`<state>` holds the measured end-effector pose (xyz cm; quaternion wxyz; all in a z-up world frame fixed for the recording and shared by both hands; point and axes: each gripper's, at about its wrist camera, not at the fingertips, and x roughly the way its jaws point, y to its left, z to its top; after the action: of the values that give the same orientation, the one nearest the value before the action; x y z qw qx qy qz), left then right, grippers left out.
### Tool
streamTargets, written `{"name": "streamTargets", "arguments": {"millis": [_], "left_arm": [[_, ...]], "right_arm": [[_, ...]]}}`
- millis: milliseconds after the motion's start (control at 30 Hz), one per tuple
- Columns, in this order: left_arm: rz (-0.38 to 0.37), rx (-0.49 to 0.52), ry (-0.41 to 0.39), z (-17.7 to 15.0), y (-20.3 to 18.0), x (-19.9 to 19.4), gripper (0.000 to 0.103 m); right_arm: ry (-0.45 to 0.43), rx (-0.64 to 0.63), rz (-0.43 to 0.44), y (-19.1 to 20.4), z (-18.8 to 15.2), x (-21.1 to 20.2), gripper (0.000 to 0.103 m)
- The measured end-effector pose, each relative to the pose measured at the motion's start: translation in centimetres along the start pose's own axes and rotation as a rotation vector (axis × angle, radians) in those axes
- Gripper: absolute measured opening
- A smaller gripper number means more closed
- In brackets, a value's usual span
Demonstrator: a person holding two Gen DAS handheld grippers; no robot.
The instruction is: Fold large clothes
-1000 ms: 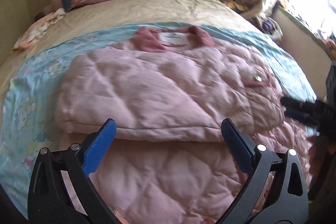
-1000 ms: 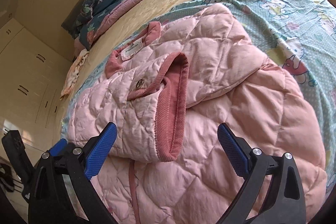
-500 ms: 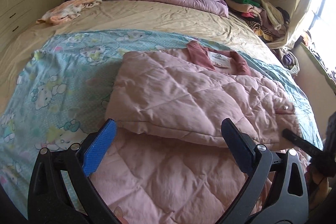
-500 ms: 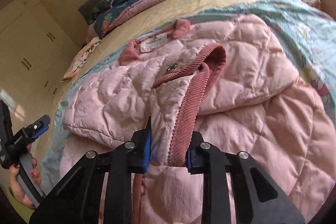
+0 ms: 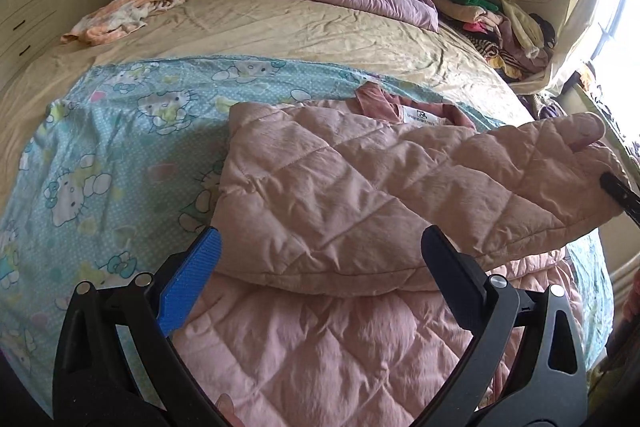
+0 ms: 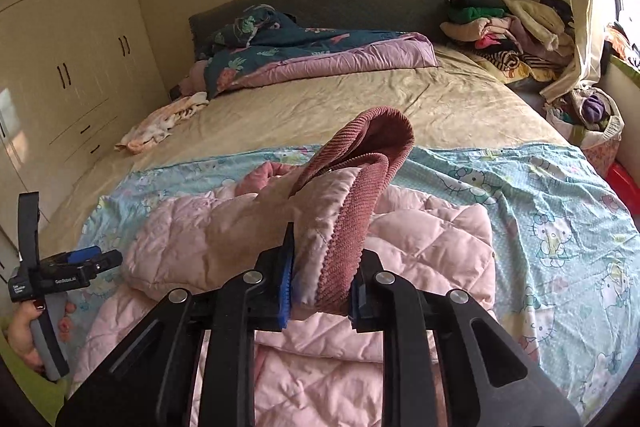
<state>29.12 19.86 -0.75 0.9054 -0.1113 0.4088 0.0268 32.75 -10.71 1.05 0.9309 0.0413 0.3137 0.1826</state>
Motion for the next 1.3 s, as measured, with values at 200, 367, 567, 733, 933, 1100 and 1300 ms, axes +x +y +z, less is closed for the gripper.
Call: {"name": "streamTargets", "arguments": {"millis": [200,367,567,733,933,1100,1300], "left_arm": [[-0.006,0.051,0.033,0.6,-1.7,1.7,0.093],[-0.013,0.064,0.055,0.6,-2.6,2.9,0.093],[-0.046,0.068,0.09,0.7,-3.7,4.6,0.093],[-0.044,0.09,0.122,-0.1,-4.2,6.5,0.093],[-0.01,0.1,0.148,-0.9,-4.0,8.3,0.094],[-0.007,0.085,0.154,-1.2,-3.6,9.3,0.095],[-0.021,0.069,0.16,-1.6,-3.1,10.4,0.095]], "right_arm": [[0.068,0.049,-0.044,-1.8,-2.4,2.9,0.019],[0.105,0.081,-0.063,-2.7,-3.7,4.4,0.019],[0.128,0.097,-0.076,-3.0,-4.6,5.1,0.02],[0.155,0.103,-0.09,-3.2,-4.7,5.6,0.024],[0.173,0.086,-0.136,-3.0,-4.5,5.6,0.044],[0.112,0.072,-0.197,-2.5,-4.0,4.3,0.065],[0.131,0.01,-0.113,-0.1,-3.5,5.1,0.066]]}}
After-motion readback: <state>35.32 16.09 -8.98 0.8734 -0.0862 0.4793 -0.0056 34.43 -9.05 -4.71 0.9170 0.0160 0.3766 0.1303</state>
